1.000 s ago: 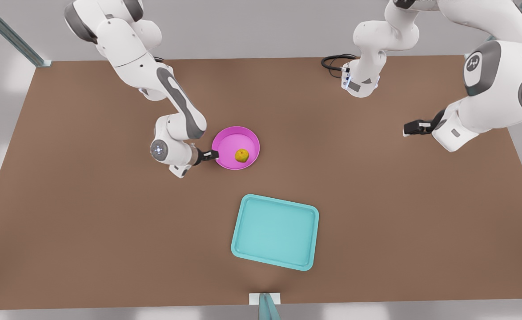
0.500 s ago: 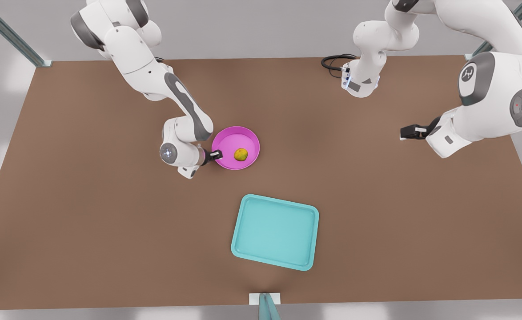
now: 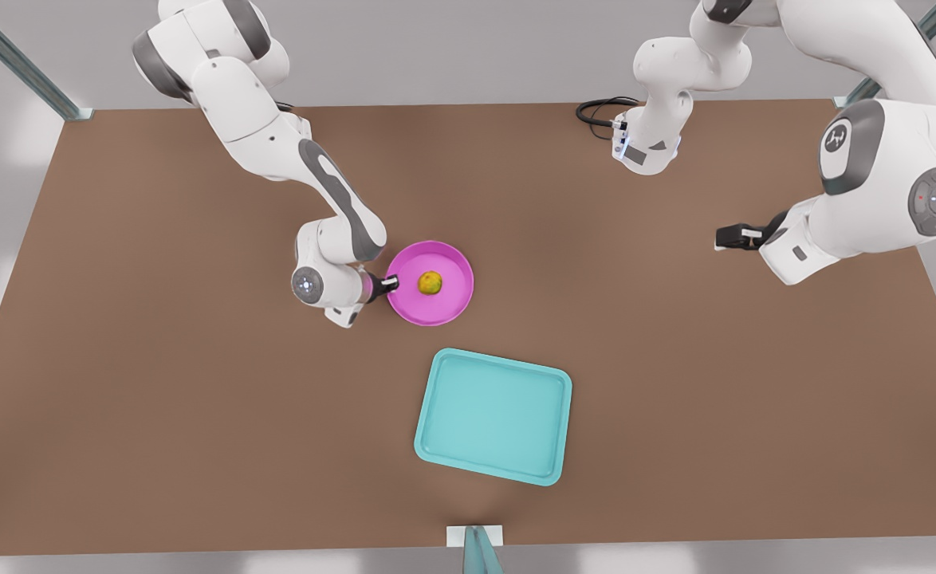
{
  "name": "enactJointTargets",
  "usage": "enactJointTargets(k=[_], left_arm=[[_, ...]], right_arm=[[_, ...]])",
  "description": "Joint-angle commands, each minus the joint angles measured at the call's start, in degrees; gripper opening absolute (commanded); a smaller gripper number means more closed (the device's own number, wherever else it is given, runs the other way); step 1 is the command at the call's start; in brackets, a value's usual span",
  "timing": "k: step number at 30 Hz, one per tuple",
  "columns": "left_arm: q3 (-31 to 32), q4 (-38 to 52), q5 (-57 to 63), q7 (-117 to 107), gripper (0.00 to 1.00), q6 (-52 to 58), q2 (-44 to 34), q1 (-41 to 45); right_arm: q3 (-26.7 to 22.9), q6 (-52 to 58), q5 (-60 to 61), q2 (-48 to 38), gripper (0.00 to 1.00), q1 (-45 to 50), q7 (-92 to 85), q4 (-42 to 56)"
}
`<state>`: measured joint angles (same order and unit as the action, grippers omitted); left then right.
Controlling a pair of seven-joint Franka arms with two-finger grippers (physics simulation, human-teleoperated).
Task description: Place the orange on the plate with the left arm and the plate on the tray with the right arm
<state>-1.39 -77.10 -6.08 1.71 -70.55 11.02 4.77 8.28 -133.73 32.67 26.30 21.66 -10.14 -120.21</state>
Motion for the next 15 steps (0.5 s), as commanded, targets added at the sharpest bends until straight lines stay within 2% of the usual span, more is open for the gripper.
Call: enactJointTargets(k=[1, 6, 9, 15], left_arm=[[0.0, 0.3, -0.2, -0.4, 1.00, -0.1, -0.1, 0.0], [-2.7, 0.7, 0.4, -1.7, 1.00, 0.4, 2.1, -0.7], [-2.7, 1.6, 0.3, -2.9, 1.00, -0.8, 4.4, -0.7], [-4.2, 1.6, 0.4, -3.2, 1.00, -1.1, 5.3, -0.8]], right_arm=[[-0.1, 6.1, -0.3, -0.3, 0.21, 0.0, 0.0, 1.9], [-1.2, 11.8, -0.4, -1.3, 0.21, -0.5, -0.3, 8.1], [-3.9, 15.2, -0.4, -0.5, 0.21, -0.4, -0.1, 17.0], [-4.4, 14.0, -0.3, 13.9, 0.21, 2.9, 2.2, 42.1]])
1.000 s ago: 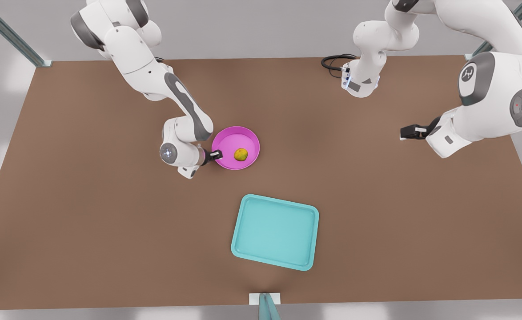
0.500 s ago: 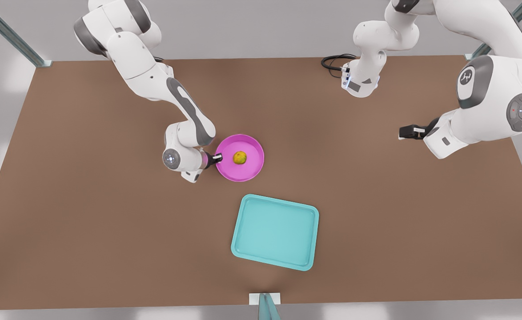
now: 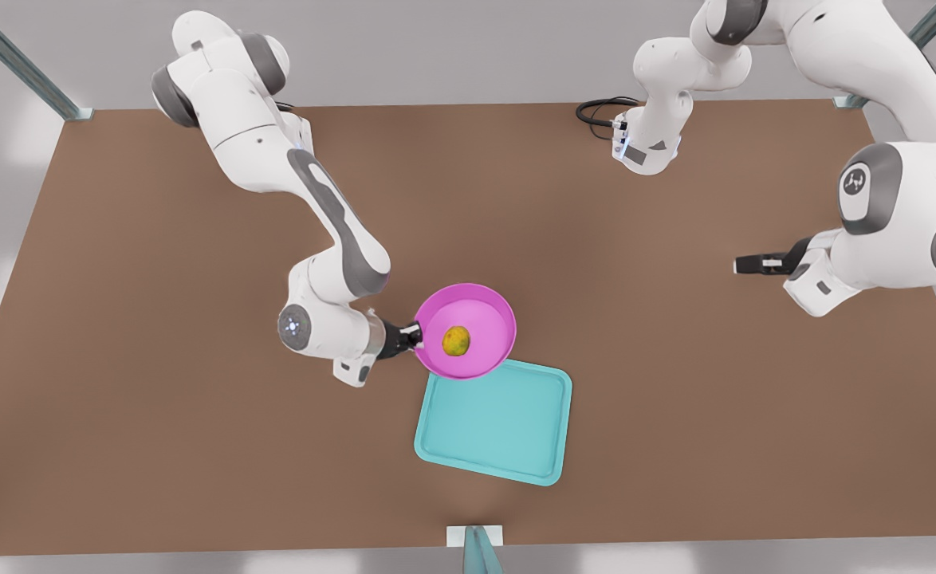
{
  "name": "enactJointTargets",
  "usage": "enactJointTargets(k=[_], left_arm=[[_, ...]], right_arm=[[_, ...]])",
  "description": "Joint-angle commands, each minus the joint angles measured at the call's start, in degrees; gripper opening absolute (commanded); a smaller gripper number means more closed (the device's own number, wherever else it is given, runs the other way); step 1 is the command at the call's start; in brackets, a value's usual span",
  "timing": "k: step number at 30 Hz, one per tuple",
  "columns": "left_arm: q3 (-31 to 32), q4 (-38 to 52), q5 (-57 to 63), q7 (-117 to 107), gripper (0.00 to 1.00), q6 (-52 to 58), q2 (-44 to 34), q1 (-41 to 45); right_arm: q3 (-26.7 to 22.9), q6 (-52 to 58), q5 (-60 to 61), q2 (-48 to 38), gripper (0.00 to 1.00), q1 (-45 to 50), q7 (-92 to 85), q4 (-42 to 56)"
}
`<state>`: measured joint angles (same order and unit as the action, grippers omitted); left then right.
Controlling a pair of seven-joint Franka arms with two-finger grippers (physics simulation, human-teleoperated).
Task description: Place the orange on the plate with the left arm and the plate on the tray with the right arm
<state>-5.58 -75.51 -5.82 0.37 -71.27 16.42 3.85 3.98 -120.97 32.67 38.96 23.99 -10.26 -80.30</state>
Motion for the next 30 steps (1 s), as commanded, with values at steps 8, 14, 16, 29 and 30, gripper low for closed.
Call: enactJointTargets(k=[8, 14, 16, 29, 30], left_arm=[[-0.3, 1.3, 0.2, -1.9, 1.00, -1.1, 1.8, 0.0], [-0.2, 1.3, 0.1, -1.9, 1.00, -1.5, 2.2, 0.5], [-0.2, 1.3, 0.2, -1.9, 1.00, -1.5, 2.1, 0.5], [-0.3, 1.3, 0.2, -1.9, 1.00, -1.8, 1.8, 0.6], [-0.3, 1.3, 0.2, -1.9, 1.00, -1.8, 1.8, 0.5]], right_arm=[[-2.7, -4.8, 4.3, 18.6, 0.21, 1.2, 8.7, 18.7], [-3.7, -5.4, 13.0, 22.0, 0.21, 1.0, 11.0, 22.3], [-3.7, -6.6, 13.2, 22.6, 0.21, 1.1, 11.1, 22.3], [-13.7, 15.9, 4.0, 6.5, 1.00, 0.8, 6.7, 11.2], [-17.4, 27.9, -10.3, 2.2, 1.00, 0.9, 1.8, 11.6]])
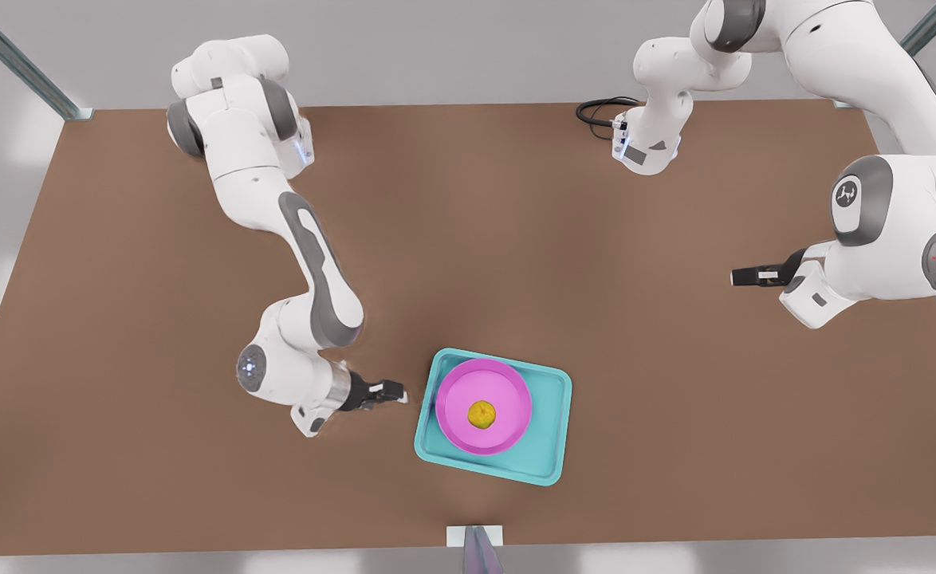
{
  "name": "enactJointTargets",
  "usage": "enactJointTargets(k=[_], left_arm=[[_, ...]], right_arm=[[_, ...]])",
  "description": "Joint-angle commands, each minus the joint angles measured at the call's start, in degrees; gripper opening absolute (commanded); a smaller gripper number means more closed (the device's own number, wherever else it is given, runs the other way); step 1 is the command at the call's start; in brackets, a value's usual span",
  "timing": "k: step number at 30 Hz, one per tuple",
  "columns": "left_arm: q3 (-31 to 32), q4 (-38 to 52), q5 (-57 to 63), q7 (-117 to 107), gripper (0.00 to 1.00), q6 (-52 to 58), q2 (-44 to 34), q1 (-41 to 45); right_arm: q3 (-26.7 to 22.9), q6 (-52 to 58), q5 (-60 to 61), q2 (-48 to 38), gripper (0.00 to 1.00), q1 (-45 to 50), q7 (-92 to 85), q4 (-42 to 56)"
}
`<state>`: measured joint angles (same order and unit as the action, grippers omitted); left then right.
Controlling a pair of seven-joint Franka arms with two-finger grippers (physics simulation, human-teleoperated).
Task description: Place the orange on the plate with the left arm and the plate on the tray with the right arm
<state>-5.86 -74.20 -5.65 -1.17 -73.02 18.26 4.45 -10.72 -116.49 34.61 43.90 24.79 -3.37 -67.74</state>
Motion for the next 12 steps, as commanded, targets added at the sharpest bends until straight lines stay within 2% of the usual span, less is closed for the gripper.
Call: enactJointTargets(k=[1, 2, 3, 5, 7, 8, 9, 12], left_arm=[[0.0, 0.0, 0.0, -0.4, 1.00, 0.0, 0.0, -0.1], [0.1, 0.1, -0.1, -0.8, 1.00, 0.2, 0.3, -0.1], [0.1, 1.1, -0.1, -0.4, 1.00, 0.4, 0.5, -0.1], [0.1, 1.7, -0.1, -0.3, 1.00, 0.4, 0.8, -0.1], [0.1, 1.7, -0.1, -0.4, 1.00, 0.5, 0.8, -0.1], [0.1, 1.7, -0.1, -0.4, 1.00, 0.7, 0.8, -0.1], [0.1, 1.7, -0.1, -0.5, 1.00, 0.7, 0.8, -0.1], [0.1, 1.6, -0.1, 0.5, 1.00, 2.8, 0.5, -0.1]], right_arm=[[-3.0, 24.0, -25.8, -7.4, 1.00, -0.1, -7.1, -1.1], [-3.0, 25.2, -31.9, -13.3, 1.00, -0.1, -6.9, -2.0], [-3.0, 26.1, -32.0, -19.6, 1.00, -2.4, -6.7, -5.1], [-3.0, 27.5, -33.0, -24.7, 1.00, -4.2, -6.9, -5.4], [-2.8, 34.8, -33.8, -31.0, 1.00, -5.6, -6.7, -6.4], [-2.1, 34.5, -33.8, -34.0, 1.00, -6.2, -6.7, -10.2], [-0.6, 34.5, -33.9, -34.8, 1.00, -7.3, -6.7, -11.1], [-0.5, 34.8, -34.0, -34.8, 1.00, -7.3, -6.7, -11.1]])
